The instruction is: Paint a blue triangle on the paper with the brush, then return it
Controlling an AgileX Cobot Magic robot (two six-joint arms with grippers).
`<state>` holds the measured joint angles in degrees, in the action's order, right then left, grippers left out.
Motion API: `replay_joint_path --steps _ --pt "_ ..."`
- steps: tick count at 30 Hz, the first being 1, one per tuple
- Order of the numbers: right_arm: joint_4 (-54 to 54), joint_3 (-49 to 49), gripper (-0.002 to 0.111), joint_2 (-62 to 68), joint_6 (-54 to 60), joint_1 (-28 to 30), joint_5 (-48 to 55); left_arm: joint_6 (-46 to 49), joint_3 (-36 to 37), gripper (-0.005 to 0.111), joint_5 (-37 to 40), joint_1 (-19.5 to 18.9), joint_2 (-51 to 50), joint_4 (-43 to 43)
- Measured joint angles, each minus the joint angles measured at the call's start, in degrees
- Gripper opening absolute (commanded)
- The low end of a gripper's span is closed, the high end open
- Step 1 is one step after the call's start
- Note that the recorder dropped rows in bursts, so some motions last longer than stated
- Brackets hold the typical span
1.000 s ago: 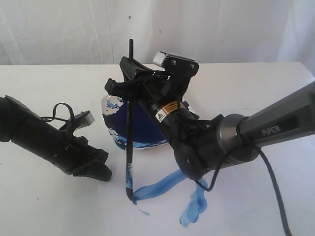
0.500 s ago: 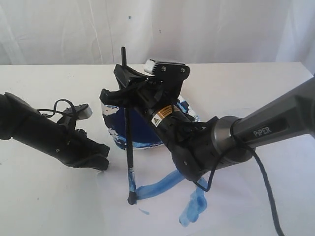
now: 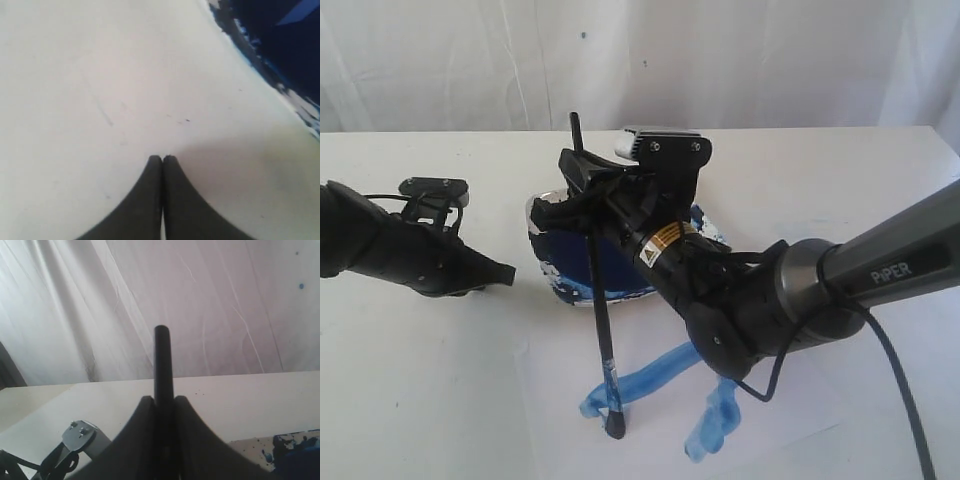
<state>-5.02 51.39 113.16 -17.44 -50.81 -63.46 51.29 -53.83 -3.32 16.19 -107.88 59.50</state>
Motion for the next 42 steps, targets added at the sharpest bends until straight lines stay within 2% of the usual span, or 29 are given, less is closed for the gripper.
replay_joint_path --steps 11,15,25,31,42 --pt "0.1 -0.1 0.000 0.0 0.0 0.0 -0.3 0.0 0.0 0.000 -4.7 -0.1 -0.4 -0.7" --pt "0.1 -0.1 0.000 0.0 0.0 0.0 -2.3 0.0 0.0 0.000 -5.2 -0.1 0.1 1.4" --pt "0.4 -0.1 0.000 0.0 -2.0 0.0 -5.2 0.0 0.2 0.000 14.8 -0.2 11.0 -3.4" --pt "1.6 -0.1 0.000 0.0 -3.3 0.0 -5.4 0.0 0.2 0.000 26.7 -0.4 13.4 -9.5" --pt "6.8 -0.1 0.000 0.0 -5.4 0.0 -5.5 14.3 0.3 0.000 38.4 -1.0 11.8 -11.3"
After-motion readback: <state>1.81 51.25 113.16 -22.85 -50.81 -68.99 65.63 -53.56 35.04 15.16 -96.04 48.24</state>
